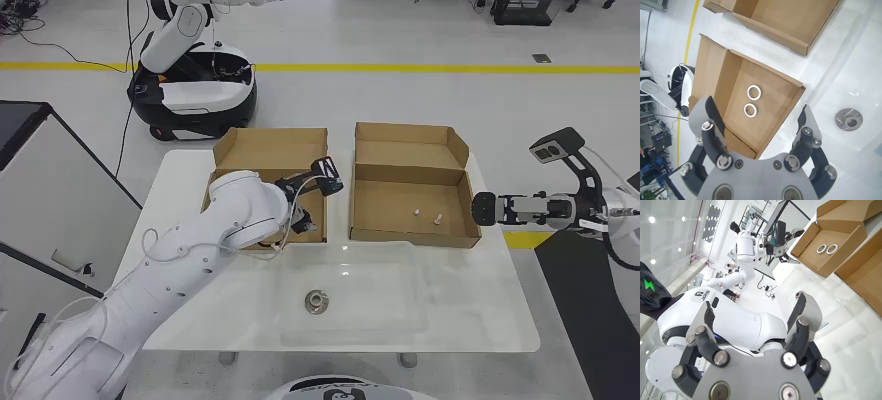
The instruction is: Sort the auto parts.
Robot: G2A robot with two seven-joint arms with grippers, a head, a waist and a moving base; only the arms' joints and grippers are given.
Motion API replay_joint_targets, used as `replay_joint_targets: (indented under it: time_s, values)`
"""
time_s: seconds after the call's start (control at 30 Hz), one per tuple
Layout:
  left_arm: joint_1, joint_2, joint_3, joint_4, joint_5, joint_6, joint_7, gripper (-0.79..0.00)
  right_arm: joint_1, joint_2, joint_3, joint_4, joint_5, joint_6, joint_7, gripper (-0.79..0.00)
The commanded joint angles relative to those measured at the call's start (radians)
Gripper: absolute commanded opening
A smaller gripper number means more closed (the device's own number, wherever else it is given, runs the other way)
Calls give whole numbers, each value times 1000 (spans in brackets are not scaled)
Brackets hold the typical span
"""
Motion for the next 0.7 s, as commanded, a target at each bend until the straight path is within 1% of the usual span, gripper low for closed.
replay_joint_targets:
  time_s: [0.0,0.1,0.17,0.23,0.3,0.4,0.53,0.67]
  values:
    - [0,0,0,0,0,0,0,0,0,0,0,0,0,0,0,0]
    - [4,0,-1,6,8,8,0,0,0,0,0,0,0,0,0,0]
    - [5,-1,1,-12,5,9,-9,0,0,0,0,0,0,0,0,0]
    - [-10,-3,1,-30,-25,-3,-50,0,0,0,0,0,0,0,0,0]
    - [-29,-7,10,-52,-66,-11,-117,0,0,0,0,0,0,0,0,0]
    - [-59,-15,20,-110,-118,-19,-165,0,0,0,0,0,0,0,0,0]
    - [-116,-19,84,-148,-197,27,-211,0,0,0,0,0,0,0,0,0]
    - [-194,-24,172,-143,-286,46,-230,0,0,0,0,0,0,0,0,0]
